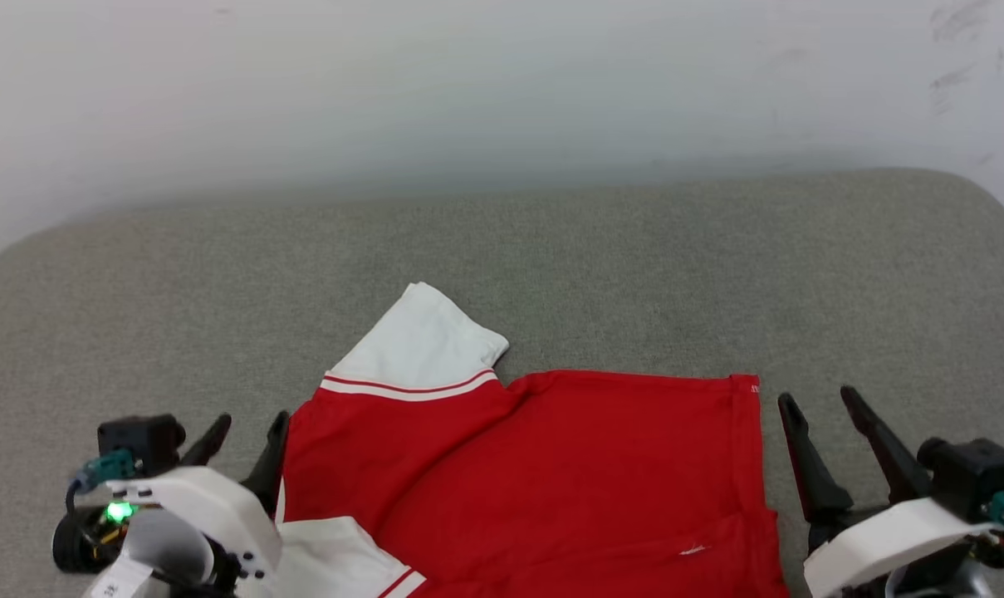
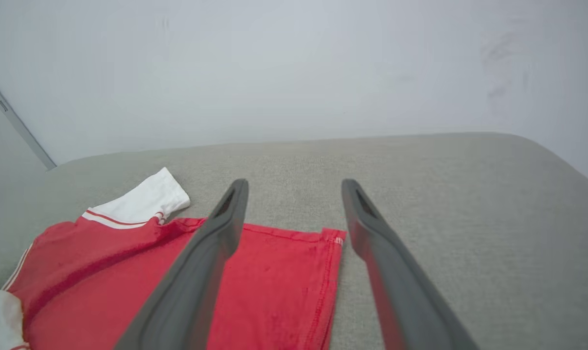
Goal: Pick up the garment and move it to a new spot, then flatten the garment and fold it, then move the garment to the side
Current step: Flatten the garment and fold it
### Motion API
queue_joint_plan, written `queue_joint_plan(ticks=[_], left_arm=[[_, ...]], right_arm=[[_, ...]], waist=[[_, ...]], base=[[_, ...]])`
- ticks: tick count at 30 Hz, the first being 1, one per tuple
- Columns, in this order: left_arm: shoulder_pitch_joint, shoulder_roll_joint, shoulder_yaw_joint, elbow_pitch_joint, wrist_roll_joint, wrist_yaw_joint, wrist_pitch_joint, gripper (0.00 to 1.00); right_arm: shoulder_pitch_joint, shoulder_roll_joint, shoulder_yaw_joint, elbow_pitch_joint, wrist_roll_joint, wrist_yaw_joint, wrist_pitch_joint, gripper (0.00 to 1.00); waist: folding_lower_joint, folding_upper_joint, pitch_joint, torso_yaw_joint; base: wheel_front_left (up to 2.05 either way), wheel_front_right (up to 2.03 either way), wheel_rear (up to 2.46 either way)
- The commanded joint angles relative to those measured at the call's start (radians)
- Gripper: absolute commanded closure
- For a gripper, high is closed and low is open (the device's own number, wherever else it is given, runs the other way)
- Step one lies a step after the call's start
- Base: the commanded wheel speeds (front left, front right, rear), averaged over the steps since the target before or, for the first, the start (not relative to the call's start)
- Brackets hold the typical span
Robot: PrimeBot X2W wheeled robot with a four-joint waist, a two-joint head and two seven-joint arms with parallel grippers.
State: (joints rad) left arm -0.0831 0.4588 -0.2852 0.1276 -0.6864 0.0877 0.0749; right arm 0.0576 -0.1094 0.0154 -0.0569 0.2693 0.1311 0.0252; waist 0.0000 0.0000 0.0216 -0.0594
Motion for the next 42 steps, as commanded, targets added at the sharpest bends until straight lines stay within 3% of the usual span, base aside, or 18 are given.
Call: queue_joint_plan(ticks=[1,11,21,31,40,41,42], left_arm=[[-0.048,-0.003,-0.001,0.008,0.016,-0.007,-0.020,0.00],[-0.308,0.009,-0.025,0.124,0.039,-0.090,0.001,0.00],[-0.555,0.096,-0.060,0.257,-0.046,-0.201,0.235,0.00],[-0.686,0.212,-0.161,0.281,-0.190,-0.218,0.589,0.00],[-0.682,0.233,-0.261,0.338,-0.276,-0.219,0.744,0.00],[-0.672,0.233,-0.278,0.348,-0.272,-0.219,0.757,0.05],[-0.660,0.229,-0.292,0.364,-0.276,-0.219,0.774,0.55]], right_arm=[[-0.031,0.011,0.001,-0.023,-0.014,-0.001,-0.013,0.00],[-0.151,0.038,0.015,-0.067,-0.068,-0.001,-0.030,0.00],[-0.207,0.057,0.016,-0.027,-0.068,-0.001,-0.053,0.00],[-0.216,0.061,0.036,0.021,-0.019,-0.001,-0.064,0.00],[-0.229,0.060,0.045,0.071,0.028,-0.001,-0.078,0.00],[-0.230,0.060,0.045,0.079,0.033,-0.001,-0.075,0.00],[-0.231,0.060,0.046,0.084,0.037,-0.001,-0.072,0.00]], waist=[[0.0000,0.0000,0.051,-0.025],[0.0000,0.0000,0.212,-0.091],[0.0000,0.0000,0.318,-0.184],[0.0000,0.0000,0.359,-0.256],[0.0000,0.0000,0.386,-0.297],[0.0000,0.0000,0.388,-0.300],[0.0000,0.0000,0.389,-0.302]], base=[[0.00,0.00,0.00],[0.00,0.00,0.00],[0.00,0.00,0.00],[0.00,0.00,0.00],[0.00,0.00,0.00],[0.00,0.00,0.00],[0.00,0.00,0.00]])
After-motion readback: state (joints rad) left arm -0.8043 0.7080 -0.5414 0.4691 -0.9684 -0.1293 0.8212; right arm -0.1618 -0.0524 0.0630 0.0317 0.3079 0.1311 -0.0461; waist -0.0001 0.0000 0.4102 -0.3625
